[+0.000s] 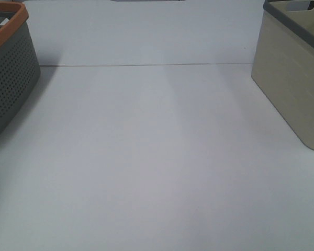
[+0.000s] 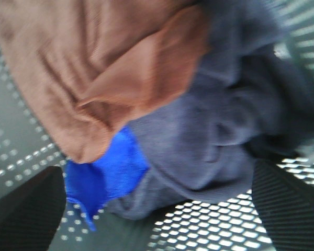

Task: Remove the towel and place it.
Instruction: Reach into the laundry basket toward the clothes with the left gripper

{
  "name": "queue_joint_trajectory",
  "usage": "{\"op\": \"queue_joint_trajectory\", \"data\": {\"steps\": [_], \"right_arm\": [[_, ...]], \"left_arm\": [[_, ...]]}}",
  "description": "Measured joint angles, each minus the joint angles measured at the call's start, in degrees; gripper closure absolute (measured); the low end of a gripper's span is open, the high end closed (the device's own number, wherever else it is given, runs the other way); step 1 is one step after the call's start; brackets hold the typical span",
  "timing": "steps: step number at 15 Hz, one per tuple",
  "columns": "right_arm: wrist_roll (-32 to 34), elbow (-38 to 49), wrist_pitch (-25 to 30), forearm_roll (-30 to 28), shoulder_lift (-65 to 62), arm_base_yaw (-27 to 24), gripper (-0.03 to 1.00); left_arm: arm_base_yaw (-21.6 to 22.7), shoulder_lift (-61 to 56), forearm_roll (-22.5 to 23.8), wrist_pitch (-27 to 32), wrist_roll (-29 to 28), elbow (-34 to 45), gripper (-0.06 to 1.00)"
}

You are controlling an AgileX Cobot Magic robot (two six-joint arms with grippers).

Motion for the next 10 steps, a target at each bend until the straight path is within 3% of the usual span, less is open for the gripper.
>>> {"op": "queue_joint_trajectory", "data": {"steps": [2,5,10], "right_arm": [[0.00,0.00,0.00,0.00,0.00,0.00,0.34],[0.00,0.00,0.00,0.00,0.00,0.00,0.34],[0.00,0.00,0.00,0.00,0.00,0.00,0.34]], "left_arm": [[1.55,3.95,0.17,-4.58,6.02,-0.57,0.04],[1.38,6.30,-0.06,-11.80,7.85,-0.57,0.04],[-2.69,8.48,-0.34,-18.39,15.93,-0.57,0.06]]}}
